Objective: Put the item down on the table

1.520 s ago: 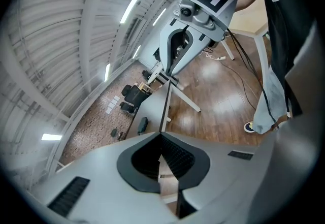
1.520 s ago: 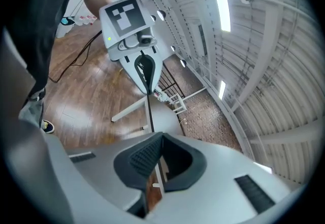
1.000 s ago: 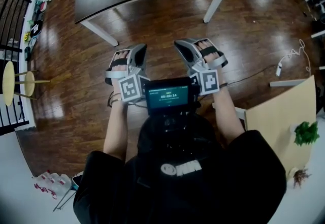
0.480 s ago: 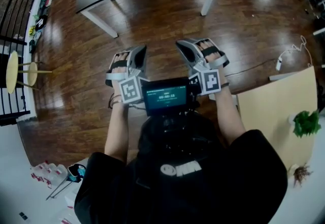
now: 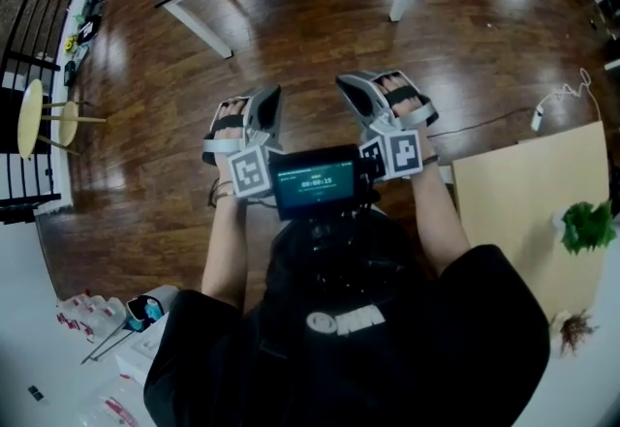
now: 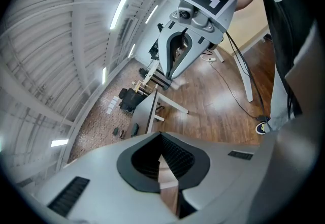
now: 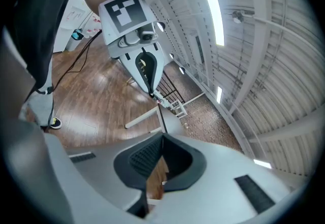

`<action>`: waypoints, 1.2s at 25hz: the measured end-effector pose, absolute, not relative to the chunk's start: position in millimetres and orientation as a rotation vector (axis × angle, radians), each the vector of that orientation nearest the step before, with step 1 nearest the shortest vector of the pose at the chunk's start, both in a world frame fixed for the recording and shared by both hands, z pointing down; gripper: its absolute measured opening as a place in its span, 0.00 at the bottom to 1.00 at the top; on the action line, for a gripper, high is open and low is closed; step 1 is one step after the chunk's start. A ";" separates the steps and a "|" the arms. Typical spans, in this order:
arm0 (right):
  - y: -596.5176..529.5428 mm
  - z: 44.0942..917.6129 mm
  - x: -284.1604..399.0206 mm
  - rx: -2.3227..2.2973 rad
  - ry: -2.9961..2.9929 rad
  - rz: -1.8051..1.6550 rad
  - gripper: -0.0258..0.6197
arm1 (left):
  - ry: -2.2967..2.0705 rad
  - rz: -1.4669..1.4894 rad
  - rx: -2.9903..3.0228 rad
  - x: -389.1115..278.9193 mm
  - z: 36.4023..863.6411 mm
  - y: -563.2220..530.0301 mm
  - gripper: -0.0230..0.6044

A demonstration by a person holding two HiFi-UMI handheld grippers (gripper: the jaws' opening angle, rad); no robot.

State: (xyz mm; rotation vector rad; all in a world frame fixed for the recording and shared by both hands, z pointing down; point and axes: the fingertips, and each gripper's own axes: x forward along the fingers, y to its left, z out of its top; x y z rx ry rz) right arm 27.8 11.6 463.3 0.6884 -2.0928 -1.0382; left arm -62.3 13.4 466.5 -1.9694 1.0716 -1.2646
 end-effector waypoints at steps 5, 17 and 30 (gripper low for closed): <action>28.6 463.9 13.9 0.686 -2.079 -1.046 0.05 | 1.057 -1.248 -1.985 -69.5 467.0 29.8 0.04; 140.9 465.5 -24.3 0.689 -2.044 -1.062 0.05 | 1.073 -1.207 -1.997 -106.6 470.9 145.6 0.04; 253.7 457.8 -49.8 0.637 -1.995 -1.109 0.05 | 1.113 -1.147 -2.012 -129.0 468.1 252.0 0.04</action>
